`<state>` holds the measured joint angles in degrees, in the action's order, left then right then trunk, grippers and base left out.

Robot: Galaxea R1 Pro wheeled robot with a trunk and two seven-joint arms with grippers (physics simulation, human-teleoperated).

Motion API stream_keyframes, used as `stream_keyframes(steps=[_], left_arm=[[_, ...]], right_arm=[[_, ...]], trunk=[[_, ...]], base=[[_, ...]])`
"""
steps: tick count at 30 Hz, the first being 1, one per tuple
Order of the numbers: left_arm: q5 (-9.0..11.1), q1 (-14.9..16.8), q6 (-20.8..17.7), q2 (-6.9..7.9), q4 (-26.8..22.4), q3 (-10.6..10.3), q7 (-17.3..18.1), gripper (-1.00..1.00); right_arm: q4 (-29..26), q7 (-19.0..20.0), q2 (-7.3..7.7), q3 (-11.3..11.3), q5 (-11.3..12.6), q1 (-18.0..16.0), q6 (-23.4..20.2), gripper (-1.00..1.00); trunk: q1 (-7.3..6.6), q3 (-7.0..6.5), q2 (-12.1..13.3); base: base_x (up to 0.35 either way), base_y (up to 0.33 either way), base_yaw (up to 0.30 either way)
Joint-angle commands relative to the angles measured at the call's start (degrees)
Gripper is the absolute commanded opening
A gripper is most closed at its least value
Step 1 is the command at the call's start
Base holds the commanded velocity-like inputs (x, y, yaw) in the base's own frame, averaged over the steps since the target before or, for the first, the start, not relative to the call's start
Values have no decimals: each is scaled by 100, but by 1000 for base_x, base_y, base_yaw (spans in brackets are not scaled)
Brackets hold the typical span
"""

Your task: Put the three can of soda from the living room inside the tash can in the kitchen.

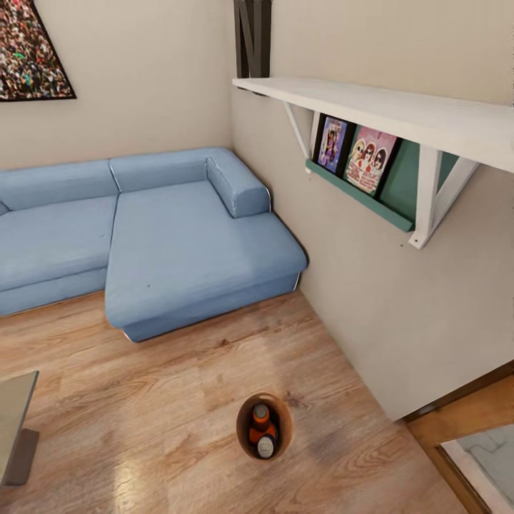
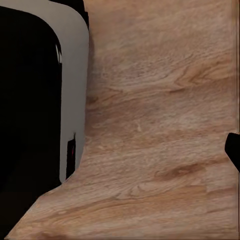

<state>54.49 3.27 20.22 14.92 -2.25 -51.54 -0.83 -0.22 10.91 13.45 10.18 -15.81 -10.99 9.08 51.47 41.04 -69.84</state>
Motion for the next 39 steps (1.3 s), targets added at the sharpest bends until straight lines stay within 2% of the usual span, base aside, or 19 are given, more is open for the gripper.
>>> stream_keyframes(steps=[1, 7, 17, 28, 31, 32, 33, 39], left_arm=[[2, -4, 3, 0, -1, -4, 1, 100], [-23, -40, 27, -40, -3, -28, 4, 100], [-50, -49, 26, -84, -4, -62, 10, 100], [-63, -54, -150, -137, -4, -61, 85, 100], [-64, -77, -249, -148, -4, -60, 97, 100], [-51, -141, -319, -161, -4, -59, 203, 100], [-42, -157, -335, -162, -4, -55, 237, 100], [-10, -264, -393, -164, 0, -20, 359, 100]], right_arm=[[49, -31, 20, 9, 0, 28, 65, 100], [216, -186, 255, 47, 62, 392, 316, 100], [241, -210, 543, 51, 487, 784, 538, 100], [191, -212, 548, 72, 548, 850, 592, 100], [170, -212, 533, 176, 547, 851, 597, 100], [154, -212, 515, 346, 545, 852, 597, 100], [150, -212, 511, 393, 545, 852, 597, 100], [137, -212, 487, 570, 544, 853, 597, 100]], trunk=[[-23, -19, 42], [-154, -127, 282], [-374, -306, 683], [-616, -504, 1124], [-681, -557, 1245], [-703, -575, 1285], [-725, -593, 1325], [-835, -683, 1526]], base=[[0, 0, 0], [0, 0, 0], [0, 0, 0], [0, 0, 0], [0, 0, 0], [0, 0, 0], [0, 0, 0], [0, 0, 0]])
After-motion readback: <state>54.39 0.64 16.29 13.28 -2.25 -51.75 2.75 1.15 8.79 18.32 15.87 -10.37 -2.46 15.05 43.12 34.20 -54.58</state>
